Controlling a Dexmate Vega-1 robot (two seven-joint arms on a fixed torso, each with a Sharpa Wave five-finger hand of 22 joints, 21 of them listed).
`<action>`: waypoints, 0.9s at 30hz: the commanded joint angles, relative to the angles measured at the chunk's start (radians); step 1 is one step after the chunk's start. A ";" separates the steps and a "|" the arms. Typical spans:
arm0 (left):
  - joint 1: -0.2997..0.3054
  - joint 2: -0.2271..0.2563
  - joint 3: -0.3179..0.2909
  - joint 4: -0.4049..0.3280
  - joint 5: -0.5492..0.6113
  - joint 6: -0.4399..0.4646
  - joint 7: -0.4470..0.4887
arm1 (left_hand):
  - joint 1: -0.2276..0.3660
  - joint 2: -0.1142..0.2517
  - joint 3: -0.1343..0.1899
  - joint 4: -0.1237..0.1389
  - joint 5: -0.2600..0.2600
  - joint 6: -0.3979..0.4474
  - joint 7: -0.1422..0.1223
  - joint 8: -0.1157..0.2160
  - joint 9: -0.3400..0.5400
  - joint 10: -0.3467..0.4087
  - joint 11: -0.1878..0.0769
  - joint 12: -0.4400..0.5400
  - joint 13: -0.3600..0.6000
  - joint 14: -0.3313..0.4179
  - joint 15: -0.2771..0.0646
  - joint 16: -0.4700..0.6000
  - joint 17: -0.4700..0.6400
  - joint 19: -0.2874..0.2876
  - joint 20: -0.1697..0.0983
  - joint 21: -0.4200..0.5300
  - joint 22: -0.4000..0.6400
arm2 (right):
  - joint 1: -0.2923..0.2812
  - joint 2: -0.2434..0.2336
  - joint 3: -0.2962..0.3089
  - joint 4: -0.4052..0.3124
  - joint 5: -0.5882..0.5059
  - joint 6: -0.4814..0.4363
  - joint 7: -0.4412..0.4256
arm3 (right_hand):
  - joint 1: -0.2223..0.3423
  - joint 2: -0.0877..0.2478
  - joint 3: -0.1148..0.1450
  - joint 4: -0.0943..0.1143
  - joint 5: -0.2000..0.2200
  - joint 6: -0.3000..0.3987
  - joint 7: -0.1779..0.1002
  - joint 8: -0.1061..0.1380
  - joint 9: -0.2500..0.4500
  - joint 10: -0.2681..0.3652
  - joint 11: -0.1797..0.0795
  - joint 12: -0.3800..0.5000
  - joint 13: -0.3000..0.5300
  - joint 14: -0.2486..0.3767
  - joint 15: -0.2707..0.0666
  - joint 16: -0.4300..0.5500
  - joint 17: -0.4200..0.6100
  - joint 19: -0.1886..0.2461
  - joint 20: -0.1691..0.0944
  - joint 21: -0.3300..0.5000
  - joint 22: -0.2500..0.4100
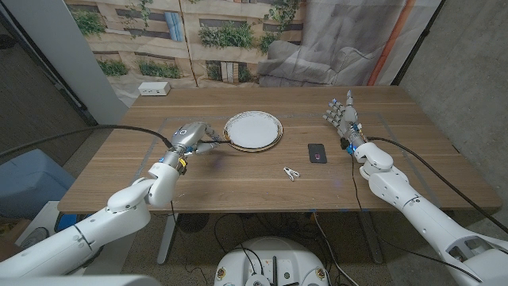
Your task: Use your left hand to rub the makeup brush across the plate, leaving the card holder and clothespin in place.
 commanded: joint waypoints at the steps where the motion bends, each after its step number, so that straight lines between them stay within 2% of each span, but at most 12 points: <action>1: 0.048 0.046 -0.021 -0.017 0.005 0.002 -0.014 | 0.006 0.005 -0.003 0.000 0.007 0.007 0.000 0.007 0.005 0.008 -0.002 0.004 0.002 0.004 -0.156 0.006 0.002 -0.002 -0.016 0.004 0.002 | 0.001 0.000 0.000 0.001 0.000 0.001 0.001 | 0.001 0.101 0.002 0.007 0.006 -0.009 0.001 0.005 0.002 -0.004 0.006 0.007 0.002 -0.001 0.008 0.004 0.003 0.000 0.007 0.007 0.006; 5: 0.062 0.064 -0.017 -0.014 0.028 0.000 -0.011 | 0.006 0.005 -0.003 0.001 0.007 0.009 0.001 0.008 0.005 0.008 -0.002 0.004 0.002 0.004 -0.156 0.006 0.002 -0.002 -0.017 0.004 0.002 | 0.000 0.000 0.000 0.000 0.000 0.001 0.001 | 0.001 0.101 0.002 0.007 0.006 -0.009 0.001 0.005 0.002 -0.004 0.005 0.007 0.002 0.000 0.008 0.004 0.003 0.000 0.007 0.007 0.006; 27: 0.096 0.086 -0.009 -0.024 0.034 0.004 -0.046 | 0.007 0.004 -0.006 0.001 0.007 0.008 -0.001 0.007 0.005 0.010 -0.003 0.004 0.002 0.005 -0.156 0.005 0.002 -0.003 -0.019 0.004 0.002 | 0.000 0.000 0.000 0.001 0.000 0.001 0.001 | 0.002 0.101 0.002 0.007 0.006 -0.008 0.001 0.005 0.003 -0.005 0.005 0.007 0.002 -0.001 0.009 0.004 0.003 0.000 0.007 0.007 0.006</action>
